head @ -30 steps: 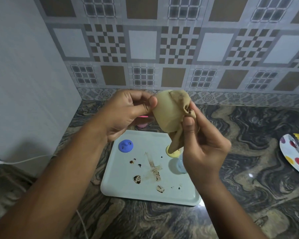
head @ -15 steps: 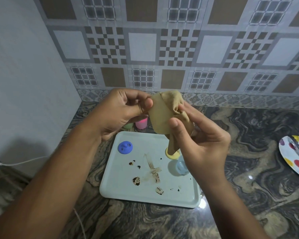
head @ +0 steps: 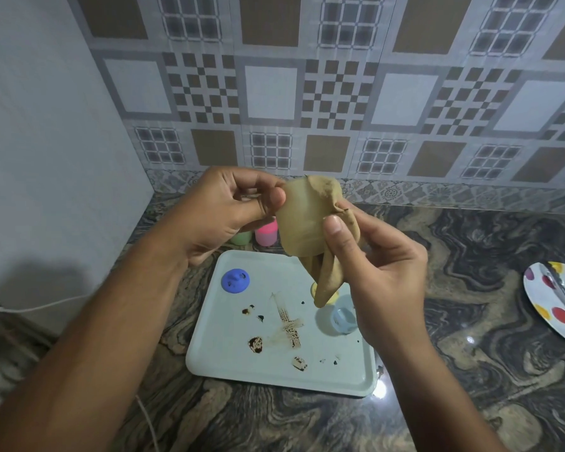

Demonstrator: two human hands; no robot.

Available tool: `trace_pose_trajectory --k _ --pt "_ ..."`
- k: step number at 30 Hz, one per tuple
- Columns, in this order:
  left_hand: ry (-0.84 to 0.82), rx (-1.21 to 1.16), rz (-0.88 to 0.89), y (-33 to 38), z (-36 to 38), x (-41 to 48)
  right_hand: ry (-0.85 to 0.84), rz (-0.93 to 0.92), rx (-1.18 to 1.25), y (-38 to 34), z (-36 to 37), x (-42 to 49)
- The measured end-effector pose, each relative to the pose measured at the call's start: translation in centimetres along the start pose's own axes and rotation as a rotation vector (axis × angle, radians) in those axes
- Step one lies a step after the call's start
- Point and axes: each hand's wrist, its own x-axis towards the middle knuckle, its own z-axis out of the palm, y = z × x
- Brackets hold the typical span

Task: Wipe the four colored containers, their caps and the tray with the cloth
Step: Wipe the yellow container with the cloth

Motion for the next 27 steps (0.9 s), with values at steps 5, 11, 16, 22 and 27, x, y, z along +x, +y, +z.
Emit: trace_pose_trajectory --k 5,11,16,22,27 --pt "-0.012 -0.018 0.004 0.3 -0.2 0.0 0.064 0.065 0.074 0.2 0.1 0.2" --pt "0.010 0.028 0.028 0.2 -0.3 -0.1 -0.015 0.047 0.074 0.7 0.2 -0.4" --pt "-0.003 0.049 0.046 0.3 -0.4 -0.1 -0.029 0.037 0.079 0.9 0.4 -0.5" --pt "-0.019 0.011 0.050 0.2 -0.5 -0.1 -0.016 0.096 0.132 1.4 0.0 -0.4" --pt "-0.015 0.009 0.051 0.2 -0.4 0.1 -0.078 0.065 0.166 1.1 0.4 -0.5"
